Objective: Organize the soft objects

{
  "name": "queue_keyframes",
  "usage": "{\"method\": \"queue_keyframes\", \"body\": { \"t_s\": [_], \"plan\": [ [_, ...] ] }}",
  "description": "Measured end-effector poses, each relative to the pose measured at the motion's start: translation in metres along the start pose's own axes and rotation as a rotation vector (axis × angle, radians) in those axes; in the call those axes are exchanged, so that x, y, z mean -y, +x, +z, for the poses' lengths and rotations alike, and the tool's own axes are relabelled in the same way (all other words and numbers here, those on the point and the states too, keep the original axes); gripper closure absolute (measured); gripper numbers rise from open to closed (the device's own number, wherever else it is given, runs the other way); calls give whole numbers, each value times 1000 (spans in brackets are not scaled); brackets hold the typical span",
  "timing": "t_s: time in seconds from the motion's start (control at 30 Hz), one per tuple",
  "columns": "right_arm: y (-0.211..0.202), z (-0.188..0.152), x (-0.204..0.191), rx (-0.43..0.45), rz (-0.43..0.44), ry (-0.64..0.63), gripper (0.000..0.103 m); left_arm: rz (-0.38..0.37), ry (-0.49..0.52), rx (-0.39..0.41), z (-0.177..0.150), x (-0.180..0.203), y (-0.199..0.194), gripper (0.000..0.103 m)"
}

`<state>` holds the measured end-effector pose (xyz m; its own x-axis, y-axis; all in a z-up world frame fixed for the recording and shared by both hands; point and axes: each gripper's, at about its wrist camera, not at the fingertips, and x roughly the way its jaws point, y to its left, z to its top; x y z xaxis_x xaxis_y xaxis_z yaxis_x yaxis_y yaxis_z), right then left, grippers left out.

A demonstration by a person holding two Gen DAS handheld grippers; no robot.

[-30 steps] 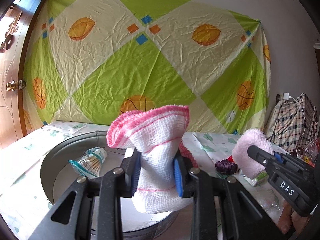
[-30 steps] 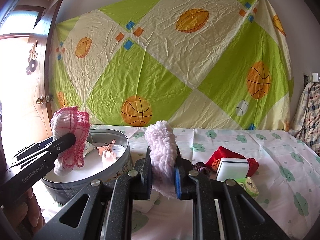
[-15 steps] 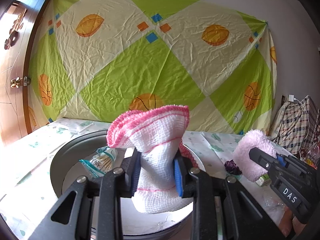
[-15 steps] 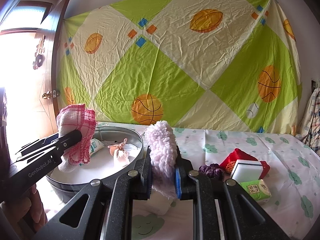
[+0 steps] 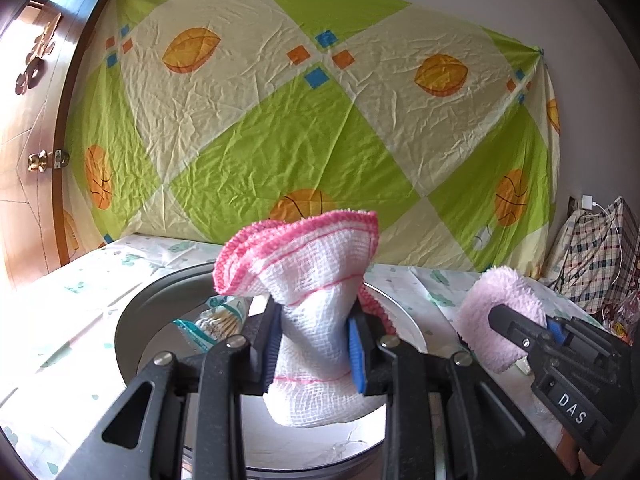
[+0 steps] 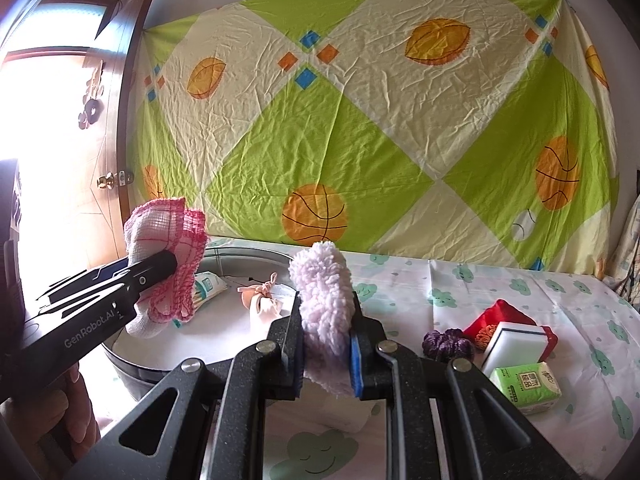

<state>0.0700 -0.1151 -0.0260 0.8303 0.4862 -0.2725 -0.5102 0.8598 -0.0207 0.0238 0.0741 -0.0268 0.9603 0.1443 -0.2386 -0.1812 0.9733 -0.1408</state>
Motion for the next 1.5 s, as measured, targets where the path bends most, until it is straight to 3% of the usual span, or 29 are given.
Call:
{"method": "queue_keyframes", "body": {
  "t_s": [1.07, 1.5],
  "plan": [
    [19, 4, -37, -18, 80, -51, 84, 43, -32, 1, 3, -32, -2, 76],
    [33, 13, -43, -37, 104, -54, 84, 52, -10, -52, 7, -41, 7, 75]
  ]
}}
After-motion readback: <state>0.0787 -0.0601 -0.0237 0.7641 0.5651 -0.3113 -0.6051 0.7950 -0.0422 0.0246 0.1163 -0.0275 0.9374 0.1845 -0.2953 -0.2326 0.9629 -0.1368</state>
